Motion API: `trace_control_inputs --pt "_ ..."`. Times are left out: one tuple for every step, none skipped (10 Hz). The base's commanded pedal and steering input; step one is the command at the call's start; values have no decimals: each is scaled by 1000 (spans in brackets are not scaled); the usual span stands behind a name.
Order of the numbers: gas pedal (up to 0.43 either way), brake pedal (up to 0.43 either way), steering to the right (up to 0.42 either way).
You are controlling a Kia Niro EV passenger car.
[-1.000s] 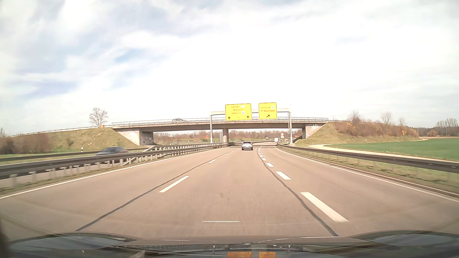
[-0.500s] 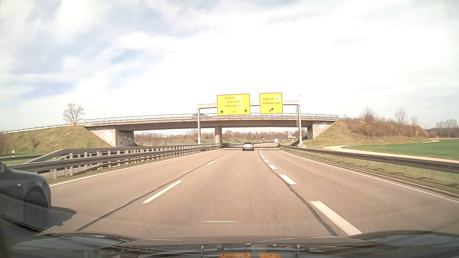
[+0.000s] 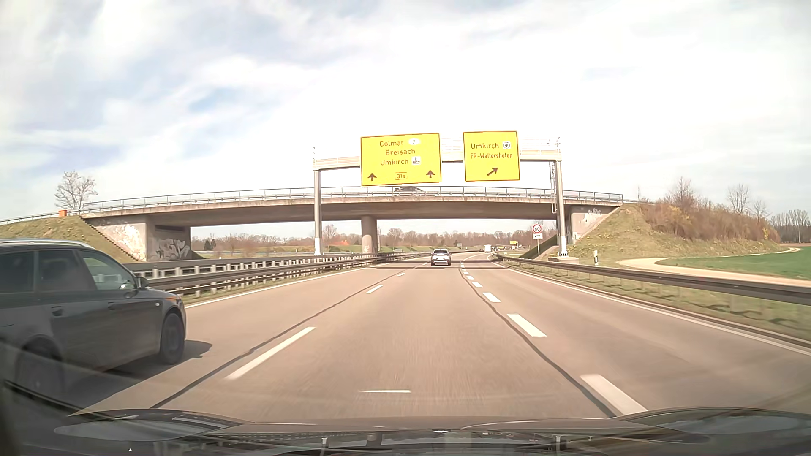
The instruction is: Follow the waypoints while adhering to traffic rules and regulations
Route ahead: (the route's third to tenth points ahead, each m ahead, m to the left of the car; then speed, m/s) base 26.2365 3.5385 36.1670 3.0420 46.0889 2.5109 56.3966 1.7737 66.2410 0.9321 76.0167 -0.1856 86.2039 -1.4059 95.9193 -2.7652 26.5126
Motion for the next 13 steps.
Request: trace_control_inputs --pt "220 0 9" --pt "228 0 9" --pt "228 0 9" --pt "240 0 9" --pt "240 0 9" --pt "240 0 9" --pt "240 0 10" --pt "240 0 10" --pt "240 0 11" --pt "240 0 11" --pt "240 0 11" --pt "240 0 11" --pt "240 0 12"
